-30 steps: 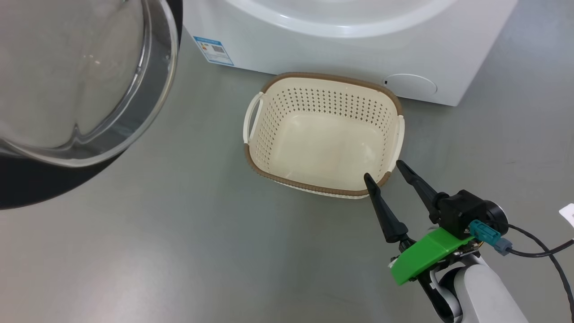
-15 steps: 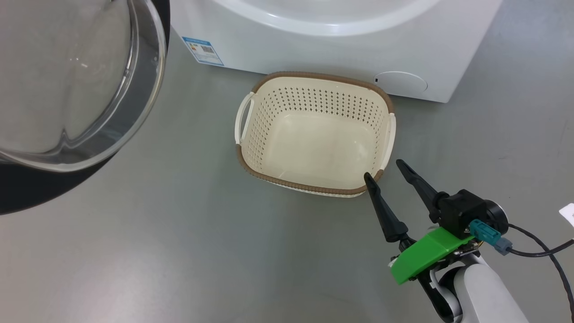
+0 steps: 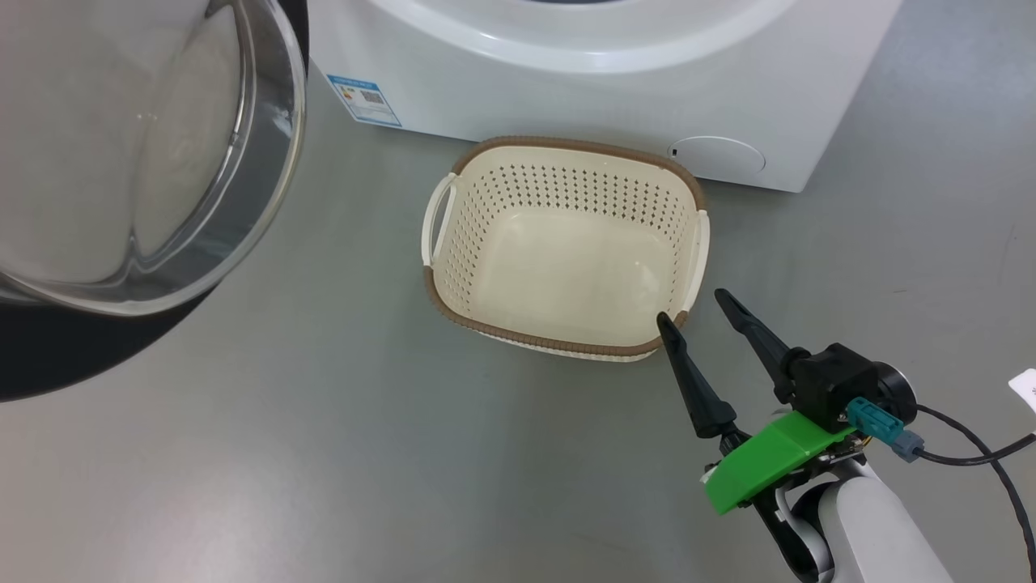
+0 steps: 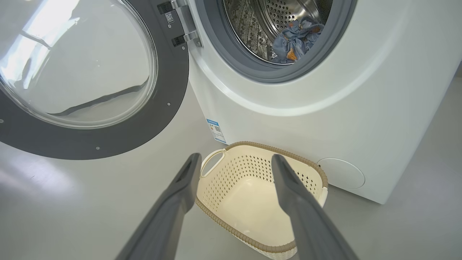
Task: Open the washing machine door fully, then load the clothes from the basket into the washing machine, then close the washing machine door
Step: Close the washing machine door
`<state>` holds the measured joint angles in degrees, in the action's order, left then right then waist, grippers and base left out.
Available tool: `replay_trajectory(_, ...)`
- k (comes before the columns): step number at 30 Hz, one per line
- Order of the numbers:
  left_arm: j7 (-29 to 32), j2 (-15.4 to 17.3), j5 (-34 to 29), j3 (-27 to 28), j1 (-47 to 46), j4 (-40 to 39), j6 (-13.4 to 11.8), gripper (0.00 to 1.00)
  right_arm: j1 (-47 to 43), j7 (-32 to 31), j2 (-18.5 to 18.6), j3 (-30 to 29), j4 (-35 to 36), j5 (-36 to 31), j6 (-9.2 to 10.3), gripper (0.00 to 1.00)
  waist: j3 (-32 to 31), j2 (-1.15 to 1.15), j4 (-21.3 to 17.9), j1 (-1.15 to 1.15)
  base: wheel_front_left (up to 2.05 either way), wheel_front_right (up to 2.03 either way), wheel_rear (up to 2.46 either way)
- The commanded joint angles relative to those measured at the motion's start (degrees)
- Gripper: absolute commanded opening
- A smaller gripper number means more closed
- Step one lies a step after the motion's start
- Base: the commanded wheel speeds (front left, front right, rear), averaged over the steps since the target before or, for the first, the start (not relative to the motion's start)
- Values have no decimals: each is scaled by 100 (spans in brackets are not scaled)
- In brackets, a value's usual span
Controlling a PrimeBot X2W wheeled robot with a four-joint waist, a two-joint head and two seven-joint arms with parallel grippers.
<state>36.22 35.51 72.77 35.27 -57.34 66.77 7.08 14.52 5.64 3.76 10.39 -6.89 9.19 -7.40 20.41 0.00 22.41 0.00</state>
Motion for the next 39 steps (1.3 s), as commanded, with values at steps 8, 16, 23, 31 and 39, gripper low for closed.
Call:
replay_trajectory(8,952,122,373,-69,638,-760,40,0,108,101,-89,174,49,74,-9,100,-105,0,13,0,0,0,0)
replay_trajectory(16,1775,-107,713,-160,984,-1419,40,0,105,197,-89,199,-58,175,-9,100,-272,0,36,0,0,0,0)
replay_trajectory(23,2440,-364,1051,-184,1288,-2017,40,0,84,284,-89,221,-153,263,-9,100,-399,0,51,0,0,0,0)
replay_trajectory(31,3101,-588,1362,-180,1626,-2471,40,0,68,374,-89,232,-299,334,-9,100,-541,0,25,0,0,0,0)
replay_trajectory(39,3435,-885,1486,-246,1940,-2926,23,0,68,431,-89,243,-346,377,-9,100,-603,0,-13,0,0,0,0)
